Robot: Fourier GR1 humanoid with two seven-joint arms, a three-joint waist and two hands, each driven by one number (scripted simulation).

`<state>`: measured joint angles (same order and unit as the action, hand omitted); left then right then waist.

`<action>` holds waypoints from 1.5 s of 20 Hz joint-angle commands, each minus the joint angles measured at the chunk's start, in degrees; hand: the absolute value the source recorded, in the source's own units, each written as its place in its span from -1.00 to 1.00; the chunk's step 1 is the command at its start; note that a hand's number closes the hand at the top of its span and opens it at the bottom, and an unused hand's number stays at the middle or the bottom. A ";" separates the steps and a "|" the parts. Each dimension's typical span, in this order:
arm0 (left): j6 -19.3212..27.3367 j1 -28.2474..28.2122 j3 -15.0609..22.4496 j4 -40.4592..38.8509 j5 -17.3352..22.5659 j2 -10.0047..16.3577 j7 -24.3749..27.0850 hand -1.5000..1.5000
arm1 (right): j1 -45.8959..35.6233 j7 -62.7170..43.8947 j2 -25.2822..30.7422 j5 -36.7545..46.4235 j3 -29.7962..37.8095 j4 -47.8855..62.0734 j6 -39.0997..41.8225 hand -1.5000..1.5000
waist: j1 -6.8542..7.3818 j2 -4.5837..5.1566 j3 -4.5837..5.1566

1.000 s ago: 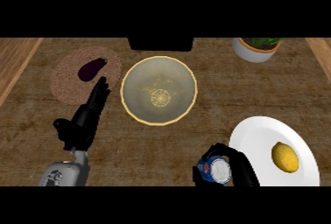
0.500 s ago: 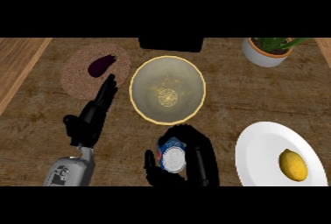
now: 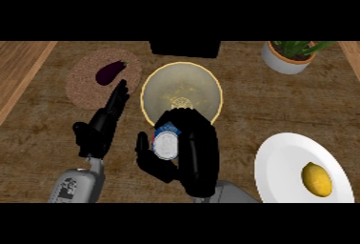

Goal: Pick the can from the plate and place it in the bowl

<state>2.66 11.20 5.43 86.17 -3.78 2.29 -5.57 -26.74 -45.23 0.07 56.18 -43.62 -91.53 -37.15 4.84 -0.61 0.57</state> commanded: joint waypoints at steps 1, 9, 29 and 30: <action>-0.31 0.43 -0.52 -0.75 0.58 0.05 -0.10 0.00 | -9.53 -11.59 -0.07 3.60 0.79 3.65 1.47 1.00 | 0.41 0.08 0.04; -0.50 2.01 -0.48 -1.59 0.41 0.05 -0.61 0.00 | -30.09 -28.17 -0.06 5.75 6.32 11.72 7.65 1.00 | 1.66 0.24 -0.08; -0.32 -0.43 -1.32 0.73 0.54 0.71 1.31 0.00 | -47.97 -34.47 -0.03 0.30 10.22 45.36 13.31 1.00 | -0.99 1.04 -0.44; 0.22 0.27 -1.67 -1.06 0.29 0.32 1.88 0.00 | -47.85 -33.86 -0.03 -0.50 9.34 46.27 13.52 1.00 | -1.26 1.17 -0.43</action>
<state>2.70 11.72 4.57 85.77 -3.47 2.22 -4.62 -73.56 -68.83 0.76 56.69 -34.30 -49.36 -22.72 4.45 0.43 0.20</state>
